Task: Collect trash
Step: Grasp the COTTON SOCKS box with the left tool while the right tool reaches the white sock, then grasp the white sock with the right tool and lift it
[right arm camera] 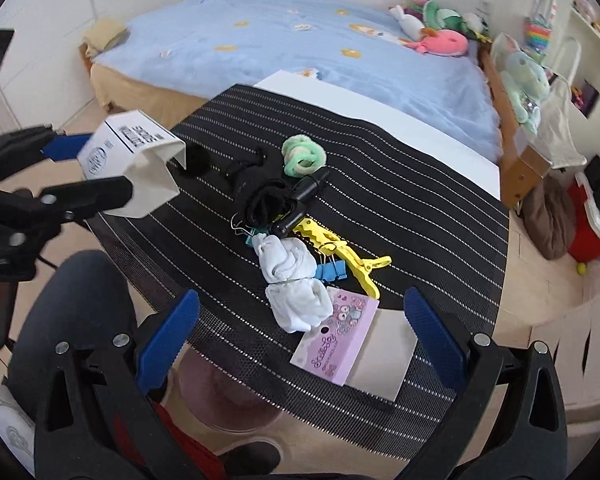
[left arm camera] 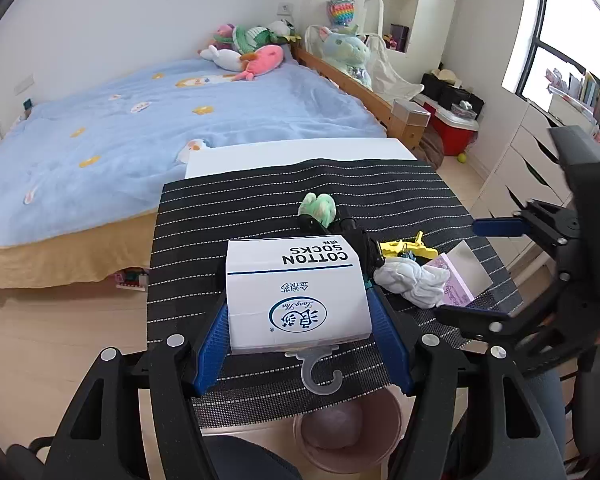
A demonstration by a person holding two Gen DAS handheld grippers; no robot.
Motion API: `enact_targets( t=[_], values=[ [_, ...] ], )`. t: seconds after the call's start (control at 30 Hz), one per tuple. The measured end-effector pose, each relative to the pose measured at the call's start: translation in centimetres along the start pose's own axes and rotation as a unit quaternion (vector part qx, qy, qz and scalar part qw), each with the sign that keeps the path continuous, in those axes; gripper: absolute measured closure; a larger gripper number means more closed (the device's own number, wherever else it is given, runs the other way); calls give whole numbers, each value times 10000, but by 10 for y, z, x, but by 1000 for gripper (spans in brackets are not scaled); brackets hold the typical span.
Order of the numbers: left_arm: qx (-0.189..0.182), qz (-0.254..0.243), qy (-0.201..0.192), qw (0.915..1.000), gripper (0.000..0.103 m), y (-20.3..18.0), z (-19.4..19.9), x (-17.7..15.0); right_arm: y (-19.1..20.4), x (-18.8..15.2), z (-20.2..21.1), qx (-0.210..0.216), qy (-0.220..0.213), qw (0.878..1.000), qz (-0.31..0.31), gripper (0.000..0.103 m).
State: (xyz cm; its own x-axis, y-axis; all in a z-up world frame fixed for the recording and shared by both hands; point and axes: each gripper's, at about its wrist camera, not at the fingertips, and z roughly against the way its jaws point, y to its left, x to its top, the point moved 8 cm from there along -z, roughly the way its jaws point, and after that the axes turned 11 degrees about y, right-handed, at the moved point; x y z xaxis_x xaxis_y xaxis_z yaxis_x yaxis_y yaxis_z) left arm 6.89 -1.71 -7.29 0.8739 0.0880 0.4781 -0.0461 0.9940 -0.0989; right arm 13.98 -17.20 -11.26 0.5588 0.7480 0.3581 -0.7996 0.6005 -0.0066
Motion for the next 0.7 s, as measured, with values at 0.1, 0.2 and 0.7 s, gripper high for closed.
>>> enact_targets(
  t=[0.1, 0.2, 0.7],
  values=[
    [-33, 9, 6, 10000, 40, 2, 1, -2, 5, 6, -10, -22, 107, 9997, 197, 15],
    [-58, 15, -3, 10000, 40, 4, 3, -4, 8, 7, -19, -17, 253, 9993, 285, 36],
    [-314, -4, -1, 9995, 42, 8, 4, -9, 9, 3, -24, 98, 163, 9998, 102, 83]
  ],
)
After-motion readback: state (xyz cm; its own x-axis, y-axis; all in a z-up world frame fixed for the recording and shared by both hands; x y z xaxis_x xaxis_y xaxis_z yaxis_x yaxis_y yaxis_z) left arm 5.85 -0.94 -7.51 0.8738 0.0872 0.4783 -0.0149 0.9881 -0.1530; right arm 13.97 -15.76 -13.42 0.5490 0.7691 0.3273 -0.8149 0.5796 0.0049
